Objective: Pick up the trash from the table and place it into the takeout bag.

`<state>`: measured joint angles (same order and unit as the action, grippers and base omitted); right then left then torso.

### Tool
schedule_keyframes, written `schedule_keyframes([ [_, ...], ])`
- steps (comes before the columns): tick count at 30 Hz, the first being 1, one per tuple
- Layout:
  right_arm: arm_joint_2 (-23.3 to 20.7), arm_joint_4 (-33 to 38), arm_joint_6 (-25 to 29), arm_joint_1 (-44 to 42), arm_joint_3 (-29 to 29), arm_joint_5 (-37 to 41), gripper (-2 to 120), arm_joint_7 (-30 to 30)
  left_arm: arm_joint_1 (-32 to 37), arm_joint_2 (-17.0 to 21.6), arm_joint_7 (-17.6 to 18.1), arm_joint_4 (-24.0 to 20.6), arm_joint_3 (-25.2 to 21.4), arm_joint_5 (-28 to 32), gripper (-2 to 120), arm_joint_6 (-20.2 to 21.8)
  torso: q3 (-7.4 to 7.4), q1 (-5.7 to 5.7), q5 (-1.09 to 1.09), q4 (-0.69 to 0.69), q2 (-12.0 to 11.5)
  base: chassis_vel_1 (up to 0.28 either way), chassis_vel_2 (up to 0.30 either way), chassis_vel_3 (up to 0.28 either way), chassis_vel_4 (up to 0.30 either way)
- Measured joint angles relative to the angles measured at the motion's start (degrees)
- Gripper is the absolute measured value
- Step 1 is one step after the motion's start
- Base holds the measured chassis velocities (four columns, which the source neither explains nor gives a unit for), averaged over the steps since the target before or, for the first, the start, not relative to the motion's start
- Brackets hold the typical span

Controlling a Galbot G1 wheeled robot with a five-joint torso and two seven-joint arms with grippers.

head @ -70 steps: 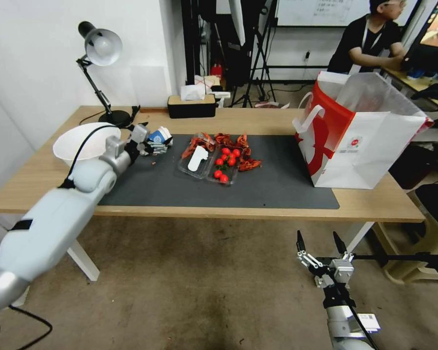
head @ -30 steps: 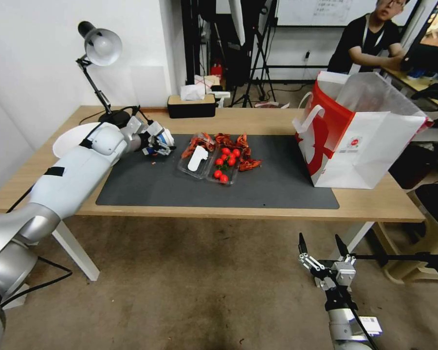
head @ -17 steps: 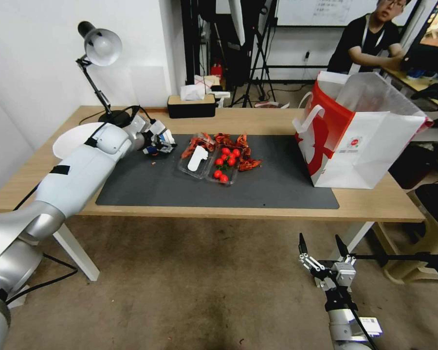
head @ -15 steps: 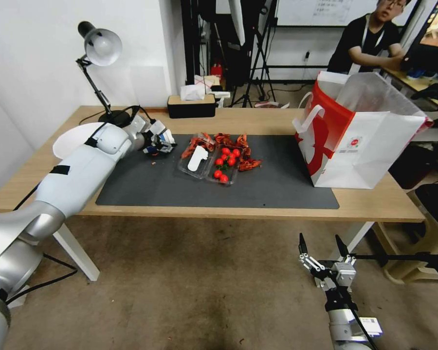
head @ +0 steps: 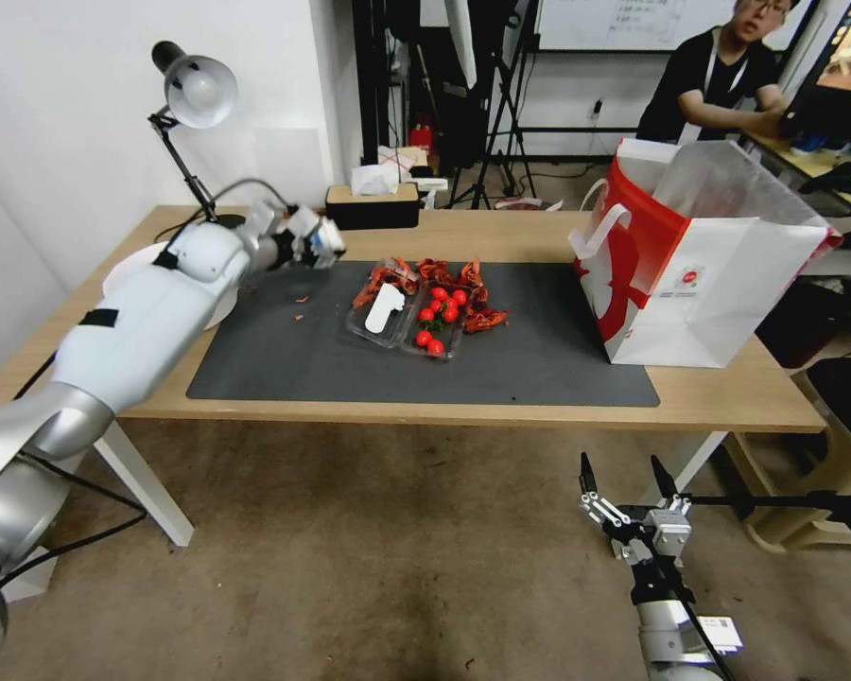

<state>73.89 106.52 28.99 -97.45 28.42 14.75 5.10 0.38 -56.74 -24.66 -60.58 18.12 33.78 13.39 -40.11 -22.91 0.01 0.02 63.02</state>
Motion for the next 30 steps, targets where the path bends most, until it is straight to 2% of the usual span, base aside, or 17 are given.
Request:
schedule_keyframes([
  [1, 0.09, 0.09, -0.03, -0.02, -0.03, -0.10, 100, 0.00, -0.71, -0.73, 0.49, -0.54, 0.35, 3.14, 62, -1.87, 0.00, 0.00, 0.01, -0.01, 0.00, 0.000, 0.000, 0.000, 0.000],
  [3, 0.11, 0.12, -0.04, -0.02, -0.05, -0.13, 100, -0.01, -0.98, -1.11, 0.65, -0.79, 0.52, 4.34, 62, -2.56, 0.00, 0.00, 0.00, -0.02, 0.00, 0.000, 0.000, 0.000, 0.000],
  [5, 0.40, 0.28, -0.08, -0.13, -0.07, -0.32, 100, -0.02, -2.35, -3.27, 1.33, -3.00, 1.69, 12.27, 62, -5.99, 0.00, 0.00, 0.00, -0.04, 0.00, 0.000, 0.000, 0.000, 0.000],
  [10, 0.68, 0.44, -0.08, -0.39, -0.03, -0.47, 100, -0.02, -4.02, -5.94, 2.44, -5.77, 3.46, 17.72, 62, -7.28, 0.00, 0.00, 0.00, -0.01, 0.00, 0.000, 0.000, 0.000, 0.000],
  [12, 0.83, 0.55, -0.08, -0.50, 0.03, -0.55, 100, -0.02, -5.62, -8.57, 3.35, -6.63, 4.76, 20.23, 62, -7.57, 0.00, 0.00, 0.00, -0.01, 0.00, 0.000, 0.000, 0.000, 0.000],
  [13, 1.04, 0.72, -0.08, -0.61, 0.17, -0.59, 100, -0.02, -7.90, -12.03, 4.68, -6.73, 6.61, 22.56, 62, -7.86, 0.00, 0.00, 0.01, -0.02, 0.00, 0.000, 0.000, 0.000, 0.000],
  [14, 1.04, 0.72, -0.08, -0.61, 0.17, -0.59, 100, -0.02, -7.90, -12.03, 4.68, -6.73, 6.61, 22.56, 62, -7.86, 0.00, 0.00, 0.01, -0.02, 0.00, 0.000, 0.000, 0.000, 0.000],
  [17, 1.37, 0.91, -0.08, -0.73, 0.20, -0.66, 100, -0.02, -11.08, -17.19, 5.84, -5.66, 9.25, 24.48, 62, -8.38, 0.00, 0.00, 0.02, -0.06, 0.00, 0.000, 0.000, 0.000, 0.000],
  [18, 1.37, 0.91, -0.08, -0.73, 0.20, -0.66, 100, -0.02, -11.08, -17.19, 5.84, -5.66, 9.25, 24.48, 62, -8.38, 0.00, 0.00, 0.02, -0.06, 0.00, 0.000, 0.000, 0.000, 0.000],
  [19, 1.56, 0.91, -0.07, -0.80, 0.21, -0.73, 100, -0.01, -12.41, -19.54, 6.36, -4.79, 10.33, 25.39, 62, -8.70, 0.00, 0.00, 0.02, -0.02, 0.00, 0.000, 0.000, 0.000, 0.000],
  [21, 1.85, 0.92, -0.05, -0.81, 0.18, -0.87, 100, -0.02, -13.99, -23.37, 7.12, -3.50, 11.85, 26.78, 62, -9.43, 0.00, 0.00, 0.02, -0.03, 0.00, 0.000, 0.000, 0.000, 0.000],
  [22, 1.85, 0.92, -0.05, -0.81, 0.18, -0.87, 100, -0.02, -13.99, -23.37, 7.12, -3.50, 11.85, 26.78, 62, -9.43, 0.00, 0.00, 0.02, -0.03, 0.00, 0.000, 0.000, 0.000, 0.000],
  [24, 1.99, 0.91, -0.03, -0.81, 0.13, -0.99, 100, -0.01, -15.33, -26.99, 8.38, -2.04, 13.54, 28.21, 62, -10.99, 0.00, 0.00, 0.03, -0.04, 0.00, 0.000, 0.000, 0.000, 0.000],
  [25, 1.99, 0.91, -0.03, -0.81, 0.13, -0.99, 100, -0.01, -15.33, -26.99, 8.38, -2.04, 13.54, 28.21, 62, -10.99, 0.00, 0.00, 0.03, -0.04, 0.00, 0.000, 0.000, 0.000, 0.000],
  [29, 2.02, 0.71, -0.03, -0.77, 0.07, -1.09, 100, -0.02, -16.86, -32.17, 10.98, -0.29, 16.50, 30.60, 62, -14.64, 0.00, 0.00, 0.00, -0.02, 0.01, 0.000, 0.000, 0.000, 0.000],
  [30, 2.02, 0.71, -0.03, -0.77, 0.07, -1.09, 100, -0.02, -16.86, -32.17, 10.98, -0.29, 16.50, 30.60, 62, -14.64, 0.00, 0.00, 0.00, -0.02, 0.01, 0.000, 0.000, 0.000, 0.000],
])
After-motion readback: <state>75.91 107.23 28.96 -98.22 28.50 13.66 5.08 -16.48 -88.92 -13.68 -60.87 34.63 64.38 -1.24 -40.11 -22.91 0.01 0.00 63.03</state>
